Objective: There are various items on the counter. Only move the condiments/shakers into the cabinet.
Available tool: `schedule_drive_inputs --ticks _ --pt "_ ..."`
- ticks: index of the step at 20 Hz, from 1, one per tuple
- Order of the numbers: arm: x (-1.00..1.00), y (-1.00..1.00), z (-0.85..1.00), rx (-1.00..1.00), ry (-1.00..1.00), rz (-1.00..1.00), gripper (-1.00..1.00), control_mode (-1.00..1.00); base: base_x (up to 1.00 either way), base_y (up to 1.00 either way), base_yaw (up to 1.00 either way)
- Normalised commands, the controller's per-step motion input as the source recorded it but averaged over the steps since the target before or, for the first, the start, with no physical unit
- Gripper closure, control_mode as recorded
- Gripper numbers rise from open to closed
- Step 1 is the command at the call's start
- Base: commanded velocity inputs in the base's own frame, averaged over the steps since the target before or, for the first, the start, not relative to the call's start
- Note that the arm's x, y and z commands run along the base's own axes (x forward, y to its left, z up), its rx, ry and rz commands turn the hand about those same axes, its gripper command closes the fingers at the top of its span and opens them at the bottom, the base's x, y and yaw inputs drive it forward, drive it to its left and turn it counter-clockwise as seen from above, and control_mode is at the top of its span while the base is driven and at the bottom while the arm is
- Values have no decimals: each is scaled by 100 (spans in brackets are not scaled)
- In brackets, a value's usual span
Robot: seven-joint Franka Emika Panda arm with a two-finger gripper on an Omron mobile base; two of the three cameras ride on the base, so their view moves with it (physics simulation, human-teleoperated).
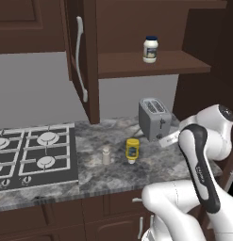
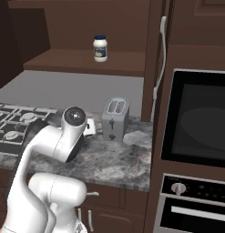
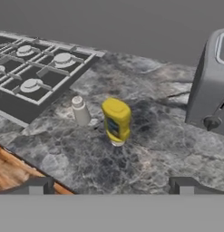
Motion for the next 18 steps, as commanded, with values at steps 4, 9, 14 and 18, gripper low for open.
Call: schedule_drive_inputs --ticks 4,9,14,18 --pt "0 -1 -16 11 -1 16 -100 -100 0 0 0" --pt "0 0 -10 17 -7 21 -100 -100 0 0 0" --pt "0 2 -16 7 -10 17 -100 -100 0 0 0" --pt "0 19 -24 1 -19 9 -100 -100 0 0 0"
